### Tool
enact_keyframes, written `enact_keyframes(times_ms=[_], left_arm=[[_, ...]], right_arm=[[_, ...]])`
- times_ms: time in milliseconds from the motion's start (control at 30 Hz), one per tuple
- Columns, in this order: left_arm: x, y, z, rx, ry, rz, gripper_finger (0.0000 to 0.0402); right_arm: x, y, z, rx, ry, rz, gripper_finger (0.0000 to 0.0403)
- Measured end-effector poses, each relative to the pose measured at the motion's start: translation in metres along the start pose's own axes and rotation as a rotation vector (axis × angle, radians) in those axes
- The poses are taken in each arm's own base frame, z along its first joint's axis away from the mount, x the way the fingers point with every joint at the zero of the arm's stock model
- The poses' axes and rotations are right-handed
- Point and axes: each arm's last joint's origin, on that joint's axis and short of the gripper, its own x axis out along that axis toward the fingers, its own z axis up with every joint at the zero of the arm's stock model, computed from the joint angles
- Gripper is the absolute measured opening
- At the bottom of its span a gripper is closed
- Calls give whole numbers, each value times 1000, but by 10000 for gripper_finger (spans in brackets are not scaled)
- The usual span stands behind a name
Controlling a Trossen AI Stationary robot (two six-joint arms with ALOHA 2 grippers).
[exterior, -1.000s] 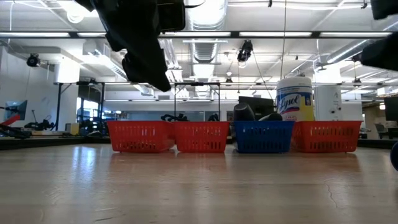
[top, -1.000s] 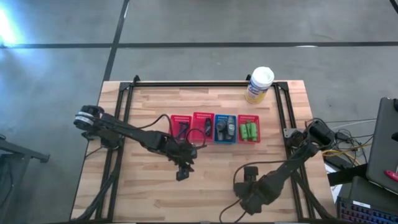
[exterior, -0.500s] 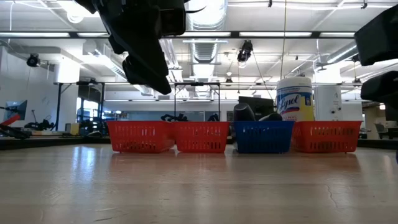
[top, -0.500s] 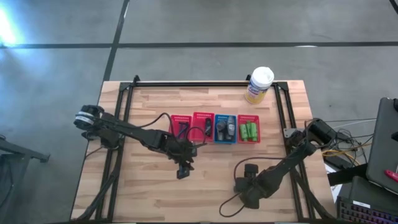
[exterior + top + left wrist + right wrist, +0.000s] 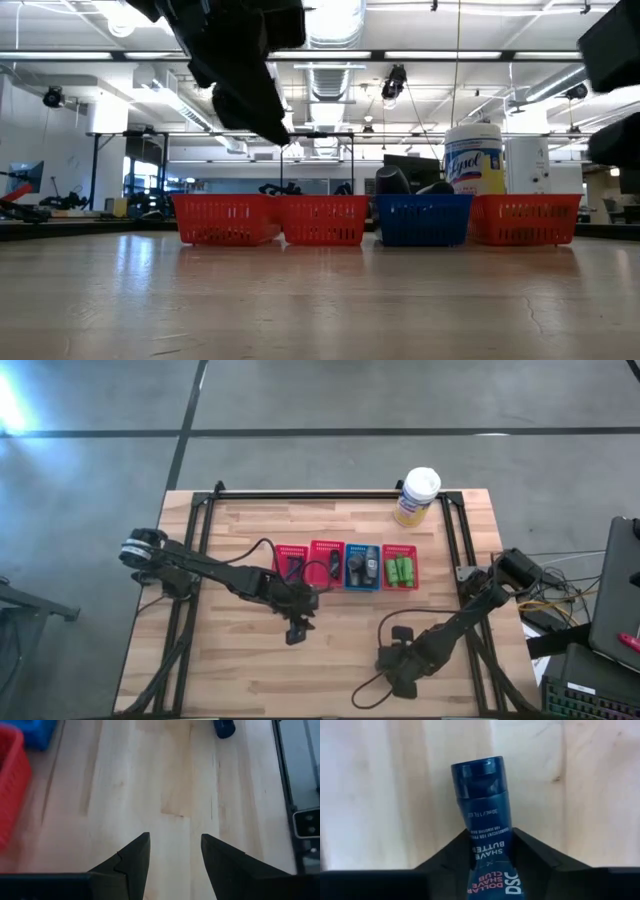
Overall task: Pick & Place Travel size toiletries
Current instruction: Put the blue shave cream into the middle red bin
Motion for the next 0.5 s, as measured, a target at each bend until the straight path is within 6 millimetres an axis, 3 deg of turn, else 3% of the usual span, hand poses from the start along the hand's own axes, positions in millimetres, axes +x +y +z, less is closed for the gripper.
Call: enact_keyframes(times_ms=[233,500], left_arm=[[-7,-6,14,395,-68,71,181],[-21,-21,46,995,-251,164,181]], right_arm=[[-37,-17,11,108,-148,-8,67],[-90,-58,30,213,-310,60,64]])
